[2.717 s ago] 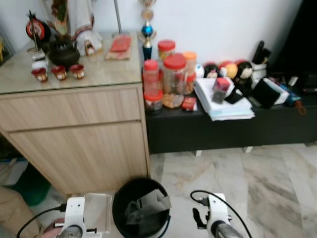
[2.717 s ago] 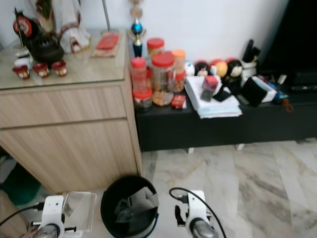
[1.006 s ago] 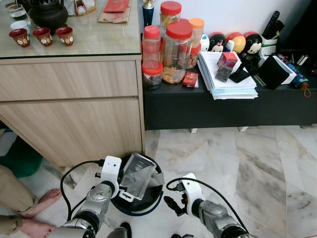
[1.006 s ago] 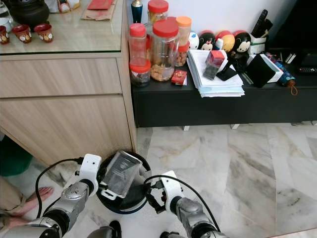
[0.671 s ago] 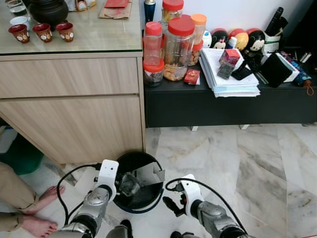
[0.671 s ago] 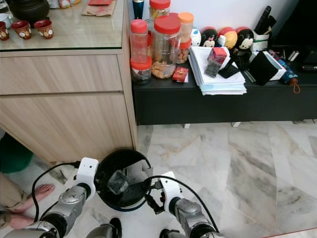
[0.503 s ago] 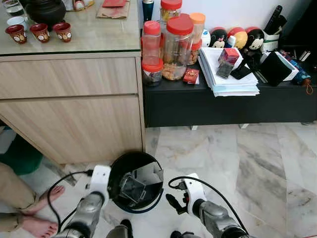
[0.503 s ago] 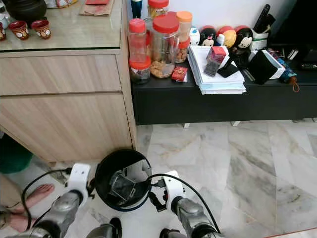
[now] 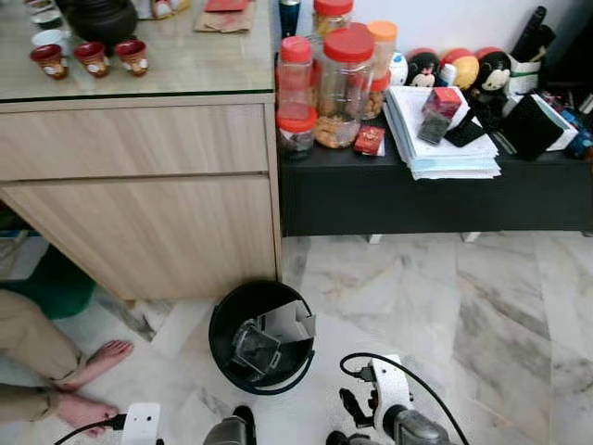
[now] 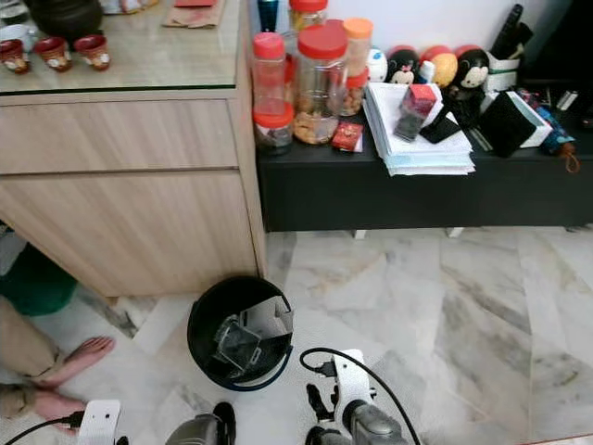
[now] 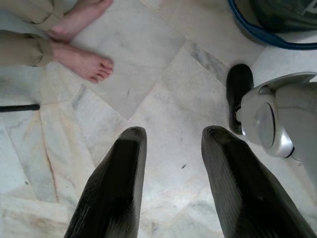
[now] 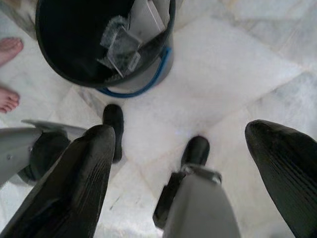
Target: Picking trash to rubbish bin
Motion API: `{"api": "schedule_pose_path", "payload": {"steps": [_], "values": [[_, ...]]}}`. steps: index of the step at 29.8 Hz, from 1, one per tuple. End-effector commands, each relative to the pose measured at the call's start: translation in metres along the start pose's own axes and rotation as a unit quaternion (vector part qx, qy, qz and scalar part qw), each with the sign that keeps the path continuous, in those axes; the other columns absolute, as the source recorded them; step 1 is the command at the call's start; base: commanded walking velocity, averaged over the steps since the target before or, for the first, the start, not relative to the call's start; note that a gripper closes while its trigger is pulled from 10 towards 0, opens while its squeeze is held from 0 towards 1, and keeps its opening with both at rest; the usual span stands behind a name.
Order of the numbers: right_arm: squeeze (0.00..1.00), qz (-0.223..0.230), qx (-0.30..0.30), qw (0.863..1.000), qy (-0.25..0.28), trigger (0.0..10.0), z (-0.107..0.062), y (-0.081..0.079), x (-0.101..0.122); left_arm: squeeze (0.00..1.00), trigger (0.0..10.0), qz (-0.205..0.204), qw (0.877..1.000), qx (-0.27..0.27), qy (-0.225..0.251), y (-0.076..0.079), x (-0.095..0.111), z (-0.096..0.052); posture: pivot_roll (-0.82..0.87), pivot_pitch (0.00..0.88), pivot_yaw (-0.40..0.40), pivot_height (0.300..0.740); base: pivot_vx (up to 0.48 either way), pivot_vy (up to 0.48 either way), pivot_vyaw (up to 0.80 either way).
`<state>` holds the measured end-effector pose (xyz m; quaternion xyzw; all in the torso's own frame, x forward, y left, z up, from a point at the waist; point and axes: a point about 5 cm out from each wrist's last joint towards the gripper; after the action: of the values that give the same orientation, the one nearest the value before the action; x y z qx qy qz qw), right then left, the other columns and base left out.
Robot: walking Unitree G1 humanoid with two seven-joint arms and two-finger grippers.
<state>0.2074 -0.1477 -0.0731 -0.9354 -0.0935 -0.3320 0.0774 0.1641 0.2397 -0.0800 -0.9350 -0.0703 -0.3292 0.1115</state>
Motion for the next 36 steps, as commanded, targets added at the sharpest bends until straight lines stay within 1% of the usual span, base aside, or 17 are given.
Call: {"api": "schedule_pose_path", "payload": {"steps": [1, 3, 5, 9, 13, 20, 24, 26, 29, 36], "values": [[0.00, 0.015, -0.014, 0.999, -0.025, 10.0, -0.004, 0.004, -0.016, 0.00, 10.0, -0.007, 1.000, 0.010, -0.012, -0.003, -0.009, -0.002, 0.14, 0.181, 0.008, 0.740, 0.000, 0.000, 0.00], [0.00, 0.025, -0.020, 0.999, -0.029, 10.0, -0.004, 0.004, -0.020, 0.00, 10.0, 0.006, 1.000, 0.007, -0.003, -0.004, -0.002, 0.000, 0.13, 0.175, 0.013, 0.740, 0.000, 0.000, 0.00], [0.00, 0.030, -0.020, 0.999, -0.028, 10.0, -0.005, 0.004, -0.020, 0.00, 10.0, 0.009, 1.000, 0.006, 0.006, -0.004, 0.006, 0.001, 0.13, 0.172, 0.017, 0.740, 0.000, 0.000, 0.00], [0.00, 0.034, -0.021, 0.999, -0.026, 10.0, -0.004, 0.002, -0.020, 0.00, 10.0, 0.007, 1.000, -0.001, 0.023, -0.001, 0.020, 0.005, 0.13, 0.172, 0.018, 0.740, 0.000, 0.000, 0.00], [0.00, 0.034, -0.022, 0.999, -0.022, 10.0, -0.004, 0.002, -0.018, 0.00, 10.0, 0.000, 0.999, -0.010, 0.036, 0.005, 0.028, 0.006, 0.14, 0.173, 0.008, 0.740, 0.000, 0.000, 0.00], [0.00, 0.040, -0.023, 0.999, -0.015, 10.0, -0.003, 0.002, -0.015, 0.00, 10.0, 0.005, 1.000, -0.015, 0.020, 0.010, 0.017, 0.004, 0.14, 0.173, 0.008, 0.740, 0.000, 0.000, 0.00], [0.00, 0.038, -0.023, 0.999, -0.017, 10.0, -0.003, 0.002, -0.015, 0.00, 10.0, 0.005, 1.000, -0.011, 0.013, 0.007, 0.011, 0.003, 0.14, 0.171, 0.005, 0.740, 0.000, 0.000, 0.00], [0.00, 0.036, -0.022, 0.999, -0.020, 10.0, -0.003, 0.001, -0.017, 0.00, 10.0, -0.014, 1.000, -0.008, 0.013, 0.005, 0.009, 0.002, 0.13, 0.165, 0.003, 0.740, 0.000, 0.000, 0.00], [0.00, 0.036, -0.022, 0.999, -0.022, 10.0, -0.004, 0.001, -0.018, 0.00, 10.0, -0.017, 1.000, -0.002, 0.008, 0.004, 0.008, 0.002, 0.13, 0.161, 0.003, 0.740, 0.000, 0.000, 0.00], [0.00, 0.035, -0.024, 0.999, -0.029, 10.0, -0.005, 0.003, -0.024, 0.00, 10.0, -0.008, 1.000, -0.005, 0.005, 0.006, 0.006, 0.002, 0.13, 0.149, 0.006, 0.740, 0.000, 0.468, 0.00]]}}
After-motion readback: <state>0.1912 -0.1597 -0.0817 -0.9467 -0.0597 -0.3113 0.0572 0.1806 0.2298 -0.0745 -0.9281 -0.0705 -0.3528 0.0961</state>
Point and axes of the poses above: a point about 5 cm out from each wrist's last joint towards the gripper, its own z axis pointing out of the wrist towards the gripper, its own x axis along the axis of the wrist's last joint, y = z × x, and after that the axes turned 5 degrees about -z, right-handed
